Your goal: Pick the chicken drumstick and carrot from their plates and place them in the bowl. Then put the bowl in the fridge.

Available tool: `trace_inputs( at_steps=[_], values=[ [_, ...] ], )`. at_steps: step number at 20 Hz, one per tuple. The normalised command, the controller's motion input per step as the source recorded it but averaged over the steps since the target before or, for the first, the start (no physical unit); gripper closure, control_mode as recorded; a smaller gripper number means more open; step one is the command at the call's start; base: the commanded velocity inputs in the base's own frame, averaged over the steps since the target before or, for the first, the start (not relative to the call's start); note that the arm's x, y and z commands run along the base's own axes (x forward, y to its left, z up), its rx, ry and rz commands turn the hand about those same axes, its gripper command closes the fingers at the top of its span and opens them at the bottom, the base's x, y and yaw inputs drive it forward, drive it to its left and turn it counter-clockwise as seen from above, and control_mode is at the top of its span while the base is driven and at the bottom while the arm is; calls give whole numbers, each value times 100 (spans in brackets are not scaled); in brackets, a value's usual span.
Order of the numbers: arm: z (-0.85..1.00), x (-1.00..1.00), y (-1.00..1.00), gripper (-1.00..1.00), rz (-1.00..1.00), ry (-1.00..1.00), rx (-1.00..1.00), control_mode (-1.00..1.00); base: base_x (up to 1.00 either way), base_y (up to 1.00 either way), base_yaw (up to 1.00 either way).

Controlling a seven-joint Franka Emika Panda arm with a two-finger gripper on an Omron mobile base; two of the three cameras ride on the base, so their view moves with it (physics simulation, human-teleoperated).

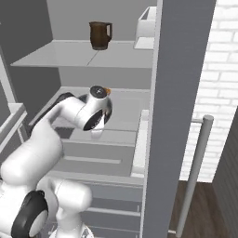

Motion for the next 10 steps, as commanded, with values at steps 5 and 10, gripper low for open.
trace_inputs(
  at_steps=[5, 10],
  values=[
    [-21, 92, 0, 100, 0, 3, 0, -100, 0, 0, 0],
    [-23, 76, 3, 100, 0, 0, 0, -100, 0, 0, 0]
  ],
)
